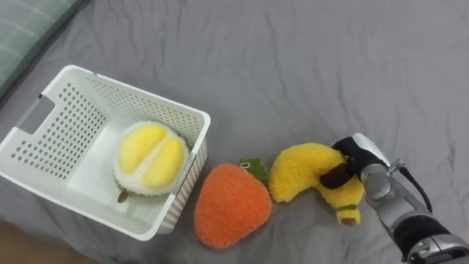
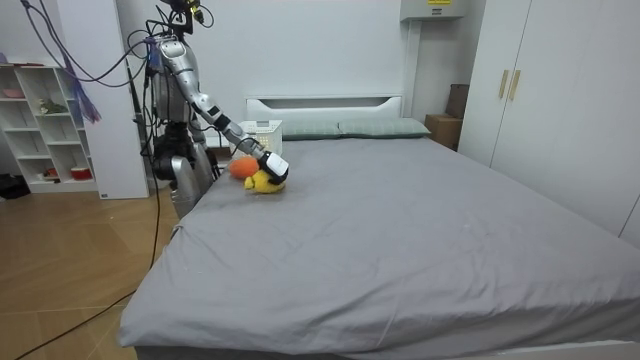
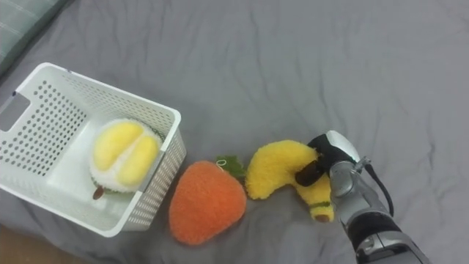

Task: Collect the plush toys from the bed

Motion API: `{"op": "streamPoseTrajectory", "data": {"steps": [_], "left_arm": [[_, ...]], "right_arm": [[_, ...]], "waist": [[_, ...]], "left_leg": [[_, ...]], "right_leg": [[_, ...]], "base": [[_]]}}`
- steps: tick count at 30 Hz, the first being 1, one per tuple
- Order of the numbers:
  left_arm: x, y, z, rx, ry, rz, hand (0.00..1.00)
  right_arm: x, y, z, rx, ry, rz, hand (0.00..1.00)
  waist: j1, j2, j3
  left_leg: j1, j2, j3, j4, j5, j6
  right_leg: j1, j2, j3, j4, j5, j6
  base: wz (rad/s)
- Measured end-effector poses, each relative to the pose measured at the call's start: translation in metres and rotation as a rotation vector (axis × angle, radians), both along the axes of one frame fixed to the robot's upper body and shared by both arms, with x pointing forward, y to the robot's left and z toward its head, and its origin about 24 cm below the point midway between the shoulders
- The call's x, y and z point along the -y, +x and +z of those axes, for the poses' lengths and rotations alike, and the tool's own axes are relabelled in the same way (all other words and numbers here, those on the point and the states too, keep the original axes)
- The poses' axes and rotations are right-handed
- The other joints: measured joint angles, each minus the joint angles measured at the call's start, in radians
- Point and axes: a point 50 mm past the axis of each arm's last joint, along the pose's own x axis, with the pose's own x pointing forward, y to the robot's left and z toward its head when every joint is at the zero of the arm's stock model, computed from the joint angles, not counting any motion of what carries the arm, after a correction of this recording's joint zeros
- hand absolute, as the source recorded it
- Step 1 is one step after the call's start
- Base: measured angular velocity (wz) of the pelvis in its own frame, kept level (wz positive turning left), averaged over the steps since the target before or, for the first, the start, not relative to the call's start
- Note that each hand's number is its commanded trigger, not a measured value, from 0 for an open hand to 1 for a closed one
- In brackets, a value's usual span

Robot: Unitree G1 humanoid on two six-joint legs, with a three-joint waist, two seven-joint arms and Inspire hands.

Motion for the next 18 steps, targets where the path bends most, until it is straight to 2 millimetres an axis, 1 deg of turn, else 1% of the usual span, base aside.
{"op": "streamPoseTrajectory", "data": {"steps": [5,10,13,15,17,18], "left_arm": [[0.000,0.000,0.000,0.004,-0.007,0.017,0.00],[-0.001,0.000,0.001,0.019,-0.005,0.025,0.00],[-0.002,-0.005,0.000,0.013,-0.005,0.037,0.00],[-0.004,-0.006,0.000,0.018,-0.004,0.058,0.00],[-0.006,-0.006,0.001,0.021,-0.002,0.060,0.00],[-0.006,-0.007,0.001,0.020,-0.002,0.063,0.00]], "right_arm": [[0.001,-0.002,-0.003,-0.016,0.002,0.000,1.00],[0.000,-0.001,-0.001,-0.001,0.010,0.003,1.00],[-0.002,0.005,0.007,0.039,0.026,0.004,1.00],[-0.004,0.015,0.023,0.117,0.045,0.013,1.00],[-0.004,0.021,0.032,0.163,0.064,0.013,1.00],[-0.005,0.023,0.037,0.181,0.072,0.014,1.00]], "waist": [[-0.001,-0.001,0.0004],[-0.007,-0.006,0.0005],[-0.011,-0.008,0.0003],[-0.014,-0.012,0.0018],[-0.015,-0.020,0.0033],[-0.015,-0.026,0.0005]], "left_leg": [[0.000,0.000,0.000,0.000,0.000,0.000],[0.002,0.001,0.002,0.000,0.000,0.000],[0.024,0.002,0.021,0.000,0.000,0.000],[0.039,0.002,0.025,-0.003,0.000,0.000],[0.056,0.003,0.027,-0.003,0.000,0.000],[0.068,0.003,0.027,-0.005,0.000,0.000]], "right_leg": [[0.001,-0.002,-0.001,0.000,0.000,0.000],[0.000,-0.007,0.000,0.006,0.000,0.000],[0.011,-0.008,0.001,0.015,0.000,0.000],[0.024,-0.008,-0.001,0.015,0.000,0.000],[0.042,-0.005,-0.002,0.014,0.000,0.000],[0.053,-0.005,-0.002,0.015,0.000,0.001]], "base": [[0.00],[-0.01],[-0.13],[-0.09],[0.00],[0.00]]}}
